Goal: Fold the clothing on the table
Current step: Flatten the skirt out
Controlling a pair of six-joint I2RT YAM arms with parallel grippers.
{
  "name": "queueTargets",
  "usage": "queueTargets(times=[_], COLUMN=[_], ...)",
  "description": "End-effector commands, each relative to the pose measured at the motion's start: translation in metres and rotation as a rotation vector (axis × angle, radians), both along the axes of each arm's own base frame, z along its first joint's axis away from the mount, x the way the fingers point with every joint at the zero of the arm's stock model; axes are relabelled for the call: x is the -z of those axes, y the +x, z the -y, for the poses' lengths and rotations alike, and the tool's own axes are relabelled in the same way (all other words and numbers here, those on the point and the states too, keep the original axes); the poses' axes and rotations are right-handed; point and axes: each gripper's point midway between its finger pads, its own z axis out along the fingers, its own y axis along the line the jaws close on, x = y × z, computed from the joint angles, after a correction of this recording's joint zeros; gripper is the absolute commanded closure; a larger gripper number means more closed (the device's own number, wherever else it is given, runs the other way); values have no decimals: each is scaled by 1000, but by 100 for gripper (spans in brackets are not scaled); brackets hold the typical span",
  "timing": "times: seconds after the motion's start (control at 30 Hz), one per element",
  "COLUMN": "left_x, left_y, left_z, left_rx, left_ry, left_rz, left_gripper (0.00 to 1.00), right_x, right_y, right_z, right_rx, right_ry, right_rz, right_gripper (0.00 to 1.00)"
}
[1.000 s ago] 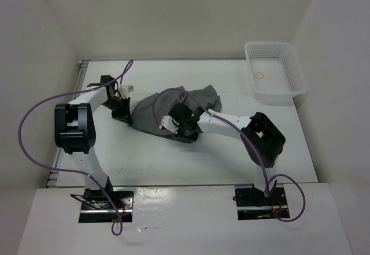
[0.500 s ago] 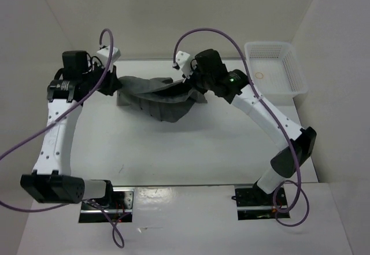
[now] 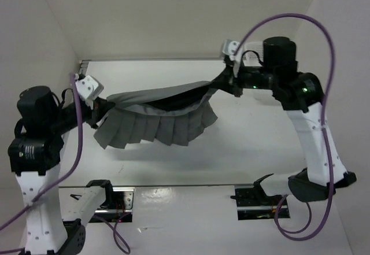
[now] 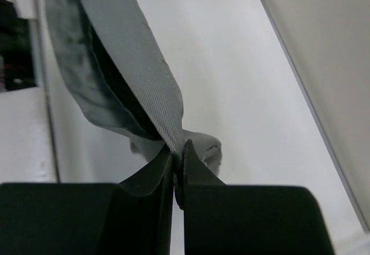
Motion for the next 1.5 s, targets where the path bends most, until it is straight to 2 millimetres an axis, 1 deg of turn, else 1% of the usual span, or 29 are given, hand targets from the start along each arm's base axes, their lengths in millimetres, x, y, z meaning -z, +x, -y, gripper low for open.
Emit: queueTargets(times=[0.0, 0.1, 0.2, 0.33, 0.47, 0.6, 0.63, 0.67, 0.77, 0.8, 0.83, 0.87, 0.9, 0.97, 1.0, 1.03, 1.07, 1.1, 1.13, 1.17, 1.2, 1.23, 1.27, 1.3, 1.33, 1.37, 1.4, 1.43, 1.47], left_x=[-14, -18, -16, -2, 26, 51, 65, 69, 92, 102, 110, 114, 133, 133, 148, 142, 143, 157, 158, 156, 155, 152, 155, 152, 150, 147, 149, 146, 153], left_y=[-27, -40, -42, -38, -18, 13, 27, 36, 74, 95, 106, 116, 132, 155, 167, 181, 191, 203, 211, 230, 238, 251, 261, 267, 282, 288, 296, 301, 304], left_z=[-5, -3, -2, -1, 0, -1, -3, -4, -11, -15, -18, -17, -16, -14, -15, -18, -21, -22, -24, -28, -30, -36, -40, -42, -54, -61, -69, -76, -89], left_rx=[-1, 3, 3, 16, 34, 46, 45, 40, 24, 7, -1, 7, 9, 11, 10, 1, -8, -13, -24, -49, -77, -110, -141, -185, -260, -315, -368, -423, -502], left_ry=[48, 46, 43, 28, -8, -50, -60, -72, -85, -99, -97, -97, -92, -71, -76, -66, -60, -69, -61, -63, -79, -70, -75, -101, -92, -96, -98, -109, -87], left_rz=[94, 113, 114, 71, -45, -156, -213, -238, -315, -342, -361, -371, -428, -417, -464, -435, -431, -470, -470, -450, -450, -416, -410, -405, -365, -346, -339, -321, -328], left_gripper=[100, 100, 100, 100, 100, 100, 100, 100, 100, 100, 100, 100, 100, 100, 100, 100, 100, 100, 100, 98, 85, 55, 38, 24, 12, 0, 0, 0, 0], right_x=[-48, -56, -51, -33, -8, 29, 38, 46, 77, 86, 110, 116, 128, 154, 159, 161, 174, 174, 172, 183, 181, 170, 181, 175, 161, 159, 165, 152, 151], right_y=[-76, -94, -92, -82, -54, -6, 17, 29, 78, 93, 115, 127, 135, 164, 172, 182, 192, 202, 212, 223, 235, 247, 259, 272, 287, 296, 310, 319, 326], right_z=[23, 28, 28, 26, 19, 11, 7, 4, -4, -3, -5, -9, -12, -12, -12, -12, -12, -13, -11, -12, -12, -11, -10, -8, 0, 1, 8, 14, 24], right_rx=[-180, -232, -229, -212, -180, -90, -69, -49, 36, 77, 114, 136, 160, 221, 236, 262, 278, 297, 328, 356, 384, 436, 484, 539, 616, 683, 760, 812, 875], right_ry=[113, 147, 152, 146, 137, 125, 125, 126, 124, 113, 92, 75, 48, -3, -10, -12, -25, -15, -13, -18, -2, 29, 34, 63, 82, 110, 123, 142, 132], right_rz=[73, 90, 58, 1, -81, -206, -217, -242, -307, -315, -352, -344, -355, -351, -346, -337, -346, -327, -306, -320, -302, -289, -306, -283, -238, -244, -235, -201, -174], right_gripper=[100, 100, 100, 100, 100, 100, 100, 100, 100, 100, 100, 100, 100, 100, 100, 100, 100, 100, 100, 97, 90, 58, 41, 30, 26, 24, 20, 18, 18])
